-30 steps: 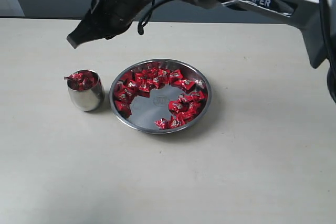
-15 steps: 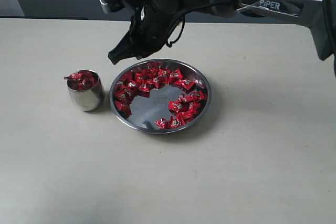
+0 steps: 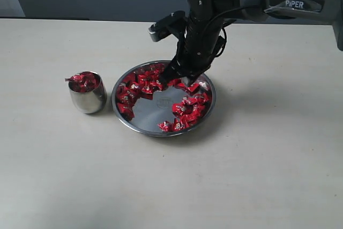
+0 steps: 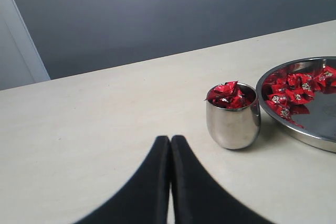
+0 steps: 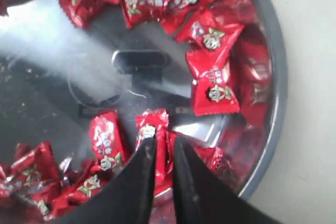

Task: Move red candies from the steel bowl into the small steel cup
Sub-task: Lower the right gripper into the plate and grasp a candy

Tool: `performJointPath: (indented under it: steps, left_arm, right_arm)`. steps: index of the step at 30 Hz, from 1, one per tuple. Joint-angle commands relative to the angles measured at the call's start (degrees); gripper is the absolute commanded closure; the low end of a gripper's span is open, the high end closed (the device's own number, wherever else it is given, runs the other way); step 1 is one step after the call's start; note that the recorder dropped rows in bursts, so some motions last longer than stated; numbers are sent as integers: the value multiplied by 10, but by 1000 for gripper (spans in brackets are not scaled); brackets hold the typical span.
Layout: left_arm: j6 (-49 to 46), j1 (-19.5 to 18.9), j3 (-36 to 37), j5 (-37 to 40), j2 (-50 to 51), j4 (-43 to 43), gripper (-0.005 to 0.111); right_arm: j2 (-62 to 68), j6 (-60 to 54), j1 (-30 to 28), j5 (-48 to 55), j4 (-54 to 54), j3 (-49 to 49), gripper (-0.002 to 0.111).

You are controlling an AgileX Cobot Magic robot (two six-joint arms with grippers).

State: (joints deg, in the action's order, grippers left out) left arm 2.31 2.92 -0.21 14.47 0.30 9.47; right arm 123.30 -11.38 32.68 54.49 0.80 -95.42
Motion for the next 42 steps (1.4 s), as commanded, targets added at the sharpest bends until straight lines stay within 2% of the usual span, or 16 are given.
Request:
performJointPath:
  steps: [1, 4, 18, 20, 23, 26, 34, 39, 42]
  left_arm:
    - [1, 0, 2, -6, -3, 2, 106]
    - [1, 0, 2, -6, -3, 2, 106]
    - [1, 0, 2, -6, -3, 3, 106]
    - [1, 0, 2, -6, -3, 3, 106]
    - [1, 0, 2, -6, -3, 3, 106]
    - [1, 0, 2, -6, -3, 3, 106]
    - [1, 0, 2, -6, -3, 3, 106]
    - [1, 0, 2, -6, -3, 3, 106]
    - [1, 0, 2, -6, -3, 3, 106]
  right_arm:
    - [8, -59, -2, 23, 60, 3, 70]
    - [14, -72, -2, 23, 89, 3, 59]
    - [63, -72, 0, 16, 103, 3, 60]
    - [63, -72, 0, 14, 103, 3, 69]
    - [61, -70, 0, 7, 103, 3, 96]
    - [56, -70, 0, -2, 103, 3, 104]
    - [20, -65, 0, -63, 140, 2, 105]
    - [6, -77, 0, -135, 261, 2, 105]
    - [3, -131, 7, -172, 347, 2, 105]
